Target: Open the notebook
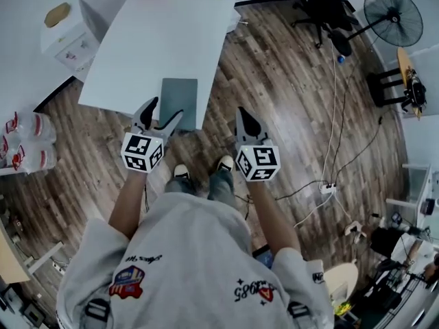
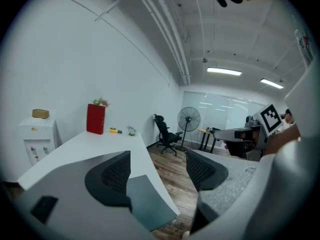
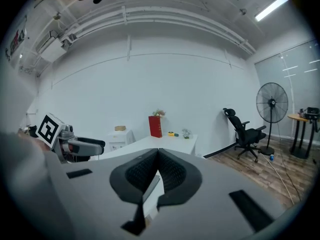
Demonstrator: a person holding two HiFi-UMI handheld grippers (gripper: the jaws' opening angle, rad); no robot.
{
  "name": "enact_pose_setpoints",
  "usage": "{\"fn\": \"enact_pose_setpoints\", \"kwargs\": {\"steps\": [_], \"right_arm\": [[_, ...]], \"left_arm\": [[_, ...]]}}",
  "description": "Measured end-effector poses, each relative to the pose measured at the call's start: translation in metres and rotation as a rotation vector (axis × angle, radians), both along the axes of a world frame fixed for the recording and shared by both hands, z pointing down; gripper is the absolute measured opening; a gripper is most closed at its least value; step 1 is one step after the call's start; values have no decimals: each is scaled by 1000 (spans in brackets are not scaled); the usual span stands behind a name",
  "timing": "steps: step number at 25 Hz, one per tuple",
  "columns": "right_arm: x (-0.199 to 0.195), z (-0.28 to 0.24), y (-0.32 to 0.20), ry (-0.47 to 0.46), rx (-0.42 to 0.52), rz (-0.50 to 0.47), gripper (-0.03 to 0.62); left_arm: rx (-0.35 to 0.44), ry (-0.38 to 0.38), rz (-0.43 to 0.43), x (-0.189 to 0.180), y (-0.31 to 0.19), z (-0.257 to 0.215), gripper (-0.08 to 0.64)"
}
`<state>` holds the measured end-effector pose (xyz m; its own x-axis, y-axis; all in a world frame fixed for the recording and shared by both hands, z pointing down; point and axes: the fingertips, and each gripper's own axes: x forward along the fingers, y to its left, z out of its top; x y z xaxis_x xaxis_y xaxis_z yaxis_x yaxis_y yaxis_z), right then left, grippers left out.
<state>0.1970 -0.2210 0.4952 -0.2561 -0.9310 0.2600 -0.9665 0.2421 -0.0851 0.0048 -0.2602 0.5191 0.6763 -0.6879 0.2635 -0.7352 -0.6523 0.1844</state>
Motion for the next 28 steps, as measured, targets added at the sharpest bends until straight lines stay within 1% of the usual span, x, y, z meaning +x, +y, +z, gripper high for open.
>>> {"fn": "enact_pose_setpoints", "kwargs": {"steps": [2,4,6,10,15,17,20,28], "right_arm": [[-5,-5,-13,5,13,-52,3],[-7,-14,-27,4,36,-106,3],[-4,-22,-37,2,50,-151,3],[7,-33,-57,-9,62,-227,3],[6,-29,-80,-25,54,-303,3],[2,-25,-83,-25,45,-325,3],[0,-20,-84,-29,38,-340,3],[24,-11,-76,-31,24,-286,3]], "left_arm": [[-17,-6,-58,-6,-4,1,344],[-17,-1,-114,-12,-6,-2,344],[-14,-5,-153,-10,-3,-2,342],[-15,-52,-193,3,1,2,341],[-43,-123,-229,8,1,17,334],[-54,-172,-218,10,3,27,333],[-71,-246,-177,17,8,45,333],[-53,-494,-16,46,21,103,321]]}}
